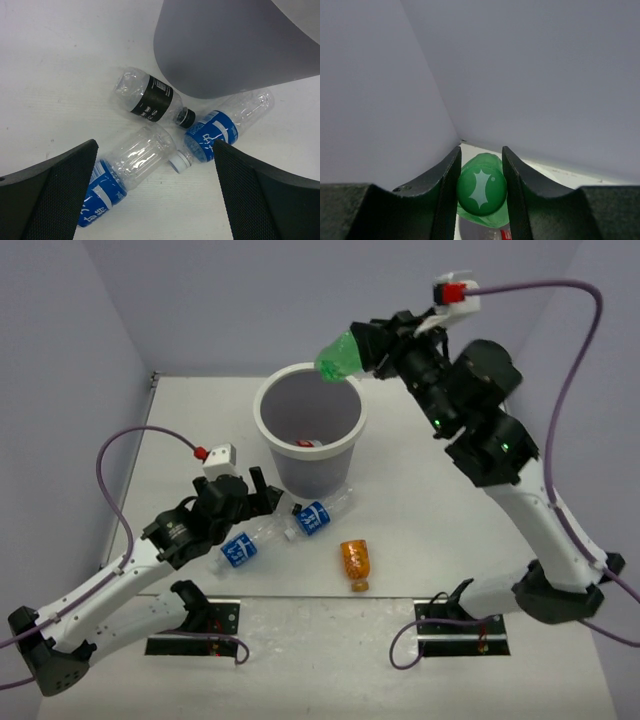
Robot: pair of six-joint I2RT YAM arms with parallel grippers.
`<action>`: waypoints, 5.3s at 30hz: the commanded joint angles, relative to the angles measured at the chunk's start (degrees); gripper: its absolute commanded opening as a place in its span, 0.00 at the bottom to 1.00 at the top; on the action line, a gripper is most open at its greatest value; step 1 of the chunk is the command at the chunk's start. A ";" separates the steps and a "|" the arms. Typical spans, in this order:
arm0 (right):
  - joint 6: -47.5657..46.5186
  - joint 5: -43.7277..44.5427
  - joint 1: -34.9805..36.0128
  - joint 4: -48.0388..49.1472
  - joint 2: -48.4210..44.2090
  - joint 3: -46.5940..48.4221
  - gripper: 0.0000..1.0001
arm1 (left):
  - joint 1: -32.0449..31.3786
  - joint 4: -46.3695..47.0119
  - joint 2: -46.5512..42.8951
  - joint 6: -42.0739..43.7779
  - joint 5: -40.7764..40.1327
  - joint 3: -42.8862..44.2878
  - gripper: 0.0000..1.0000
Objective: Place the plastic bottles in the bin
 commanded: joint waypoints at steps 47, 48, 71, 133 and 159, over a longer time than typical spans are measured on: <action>19.86 -17.48 9.52 -6.88 -10.81 -63.11 0.99 | 0.34 -0.32 0.94 0.17 1.35 -0.93 1.00; 20.23 -16.02 10.79 -7.44 -8.17 -63.12 0.99 | 0.34 -0.52 1.06 0.22 1.68 -0.89 1.00; 29.77 -5.36 17.59 -8.45 3.92 -62.21 0.31 | 0.34 -0.91 1.60 -0.02 2.27 -1.77 1.00; 5.42 1.74 -0.79 -9.16 12.80 -4.00 0.99 | 0.30 3.50 6.57 2.00 10.52 -4.68 1.00; 28.95 13.22 -6.80 -7.05 -51.02 -71.23 0.99 | -11.82 15.42 24.46 11.17 7.30 2.47 1.00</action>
